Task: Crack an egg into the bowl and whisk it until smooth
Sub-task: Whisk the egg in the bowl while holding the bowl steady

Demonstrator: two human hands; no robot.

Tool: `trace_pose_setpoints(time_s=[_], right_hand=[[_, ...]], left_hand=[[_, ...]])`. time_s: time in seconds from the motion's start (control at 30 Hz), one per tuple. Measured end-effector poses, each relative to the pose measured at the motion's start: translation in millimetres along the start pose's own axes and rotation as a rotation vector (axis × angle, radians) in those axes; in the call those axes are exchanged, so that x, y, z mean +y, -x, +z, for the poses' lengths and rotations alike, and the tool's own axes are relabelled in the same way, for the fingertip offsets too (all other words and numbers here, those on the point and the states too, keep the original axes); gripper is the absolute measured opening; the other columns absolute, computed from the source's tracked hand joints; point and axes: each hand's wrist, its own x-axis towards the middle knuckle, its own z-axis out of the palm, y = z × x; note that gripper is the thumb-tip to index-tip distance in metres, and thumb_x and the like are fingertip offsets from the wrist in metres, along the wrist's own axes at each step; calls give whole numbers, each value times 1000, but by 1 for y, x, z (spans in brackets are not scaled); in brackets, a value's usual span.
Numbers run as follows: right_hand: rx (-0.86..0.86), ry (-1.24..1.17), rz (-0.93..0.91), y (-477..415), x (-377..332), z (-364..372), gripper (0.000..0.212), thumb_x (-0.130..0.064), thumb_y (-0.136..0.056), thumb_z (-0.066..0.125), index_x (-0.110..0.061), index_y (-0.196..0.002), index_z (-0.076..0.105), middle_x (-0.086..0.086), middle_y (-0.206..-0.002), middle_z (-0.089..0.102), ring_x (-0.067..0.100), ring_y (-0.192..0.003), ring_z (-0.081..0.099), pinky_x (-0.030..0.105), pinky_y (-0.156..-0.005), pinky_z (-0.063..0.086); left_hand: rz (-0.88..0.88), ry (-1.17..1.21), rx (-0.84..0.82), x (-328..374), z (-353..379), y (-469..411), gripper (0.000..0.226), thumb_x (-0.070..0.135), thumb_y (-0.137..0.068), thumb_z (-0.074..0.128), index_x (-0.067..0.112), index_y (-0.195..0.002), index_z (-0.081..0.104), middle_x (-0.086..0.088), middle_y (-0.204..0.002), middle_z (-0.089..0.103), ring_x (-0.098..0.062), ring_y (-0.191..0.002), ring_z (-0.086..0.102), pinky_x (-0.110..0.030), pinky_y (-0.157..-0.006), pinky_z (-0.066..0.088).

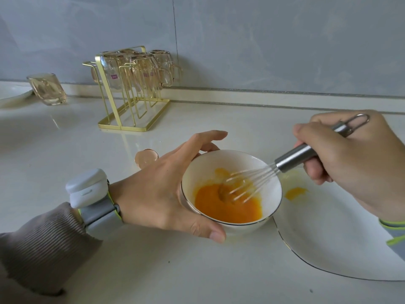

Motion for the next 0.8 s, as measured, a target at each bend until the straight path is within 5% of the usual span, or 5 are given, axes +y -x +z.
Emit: trace_pose_setpoints(time_s=[0.17,0.33,0.8], right_hand=[[-9,-13,13,2,0,2,39,-18,-90,61,3,-58,56,7,-38,51,21,-38,43,20,-39,37],[-55,-38,35,4,-3,2,40,-21,-88,63,5,-58,55,8,-37,46,23,-39,40,24,-40,35],[-61,-91,83,2,-2,2,39,-17,-92,59,1,-57,60,8,-37,48,24,-38,41,23,-39,34]], left_hand=[[-24,-41,1,0,0,1,125,74,-48,81,47,-151,14,21,-141,46,2,-128,53,-1,-97,35],[-9,-11,-1,1,-1,0,122,87,-50,71,46,-151,15,20,-141,46,0,-129,54,-8,-97,43],[-14,-20,-5,1,-1,0,126,85,-49,75,44,-152,16,20,-141,47,-1,-130,54,-7,-97,42]])
